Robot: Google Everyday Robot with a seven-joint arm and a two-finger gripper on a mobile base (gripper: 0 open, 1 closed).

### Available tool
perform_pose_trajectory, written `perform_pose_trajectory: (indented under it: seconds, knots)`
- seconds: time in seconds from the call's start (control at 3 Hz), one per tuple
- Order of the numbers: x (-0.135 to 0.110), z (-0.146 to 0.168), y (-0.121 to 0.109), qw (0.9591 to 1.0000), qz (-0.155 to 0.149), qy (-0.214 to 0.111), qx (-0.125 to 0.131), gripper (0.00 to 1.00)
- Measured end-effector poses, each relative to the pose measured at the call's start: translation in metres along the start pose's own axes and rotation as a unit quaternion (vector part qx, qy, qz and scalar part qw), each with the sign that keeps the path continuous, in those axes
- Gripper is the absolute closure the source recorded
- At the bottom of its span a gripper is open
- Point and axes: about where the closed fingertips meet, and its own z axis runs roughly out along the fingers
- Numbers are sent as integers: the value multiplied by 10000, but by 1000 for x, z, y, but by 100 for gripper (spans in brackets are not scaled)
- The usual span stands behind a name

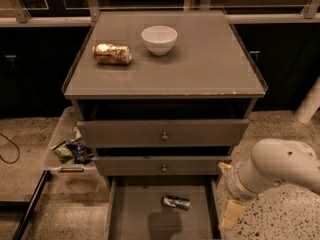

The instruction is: Pick redbull can from bottom drawer and place on counter

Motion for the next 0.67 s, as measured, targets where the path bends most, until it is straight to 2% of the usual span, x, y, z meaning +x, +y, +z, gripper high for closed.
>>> perform_pose_trajectory:
  seconds: [0.33,0.67]
  knots:
    - [16,46,-8,9990,-135,-405,124,0]
    - [31,83,-21,9952,-289,-869,331,0]
